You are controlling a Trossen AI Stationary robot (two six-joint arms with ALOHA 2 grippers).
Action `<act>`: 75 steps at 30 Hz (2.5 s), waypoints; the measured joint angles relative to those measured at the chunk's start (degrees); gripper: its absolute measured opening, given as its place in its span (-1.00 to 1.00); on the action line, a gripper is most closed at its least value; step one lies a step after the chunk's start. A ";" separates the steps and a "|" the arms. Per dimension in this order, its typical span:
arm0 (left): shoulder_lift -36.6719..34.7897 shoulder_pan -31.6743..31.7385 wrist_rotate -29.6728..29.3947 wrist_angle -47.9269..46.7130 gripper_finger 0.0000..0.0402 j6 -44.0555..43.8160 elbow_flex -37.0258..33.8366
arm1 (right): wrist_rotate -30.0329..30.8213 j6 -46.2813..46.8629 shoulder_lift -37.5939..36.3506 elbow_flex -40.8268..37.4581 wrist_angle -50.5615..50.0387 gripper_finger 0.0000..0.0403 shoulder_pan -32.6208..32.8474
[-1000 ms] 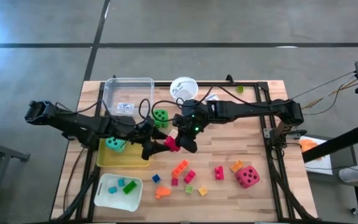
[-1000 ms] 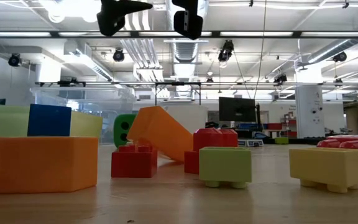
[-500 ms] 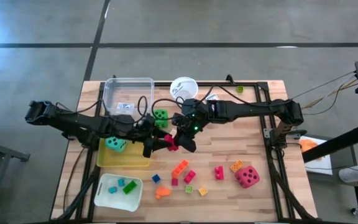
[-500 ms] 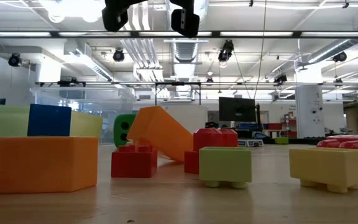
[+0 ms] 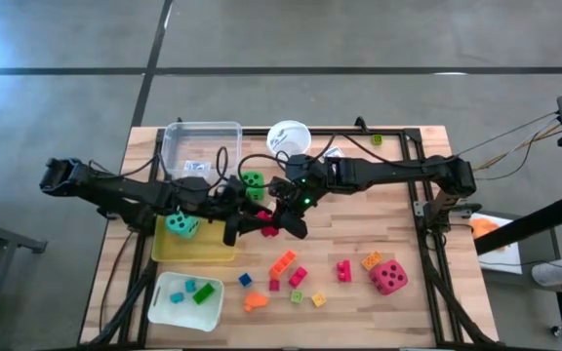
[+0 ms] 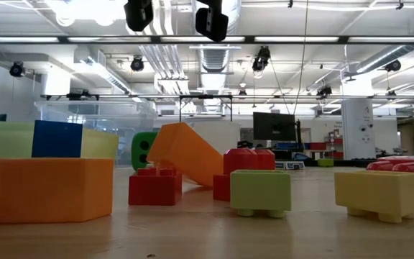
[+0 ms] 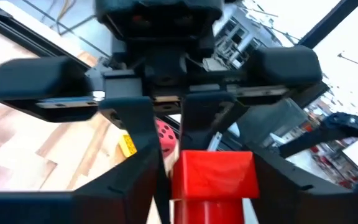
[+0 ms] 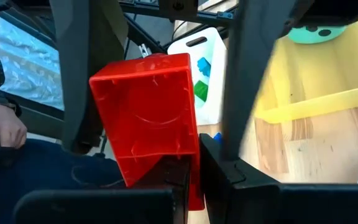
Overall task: Pick & Place Toys
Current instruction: Put the top red game piece into the white bin
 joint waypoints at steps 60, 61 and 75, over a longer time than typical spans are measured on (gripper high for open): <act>-5.14 -28.11 13.18 -46.94 -0.41 -37.81 0.00 | 8.70 -10.17 -0.09 -0.20 -21.76 0.48 0.74; -4.37 -29.74 13.14 -46.78 -0.41 -39.39 0.00 | 8.72 -10.42 -0.09 -0.20 -21.69 0.48 0.73; 11.38 -36.17 13.88 -44.20 -0.41 -44.75 0.00 | 9.33 -11.41 -0.09 -0.20 -21.48 0.48 0.72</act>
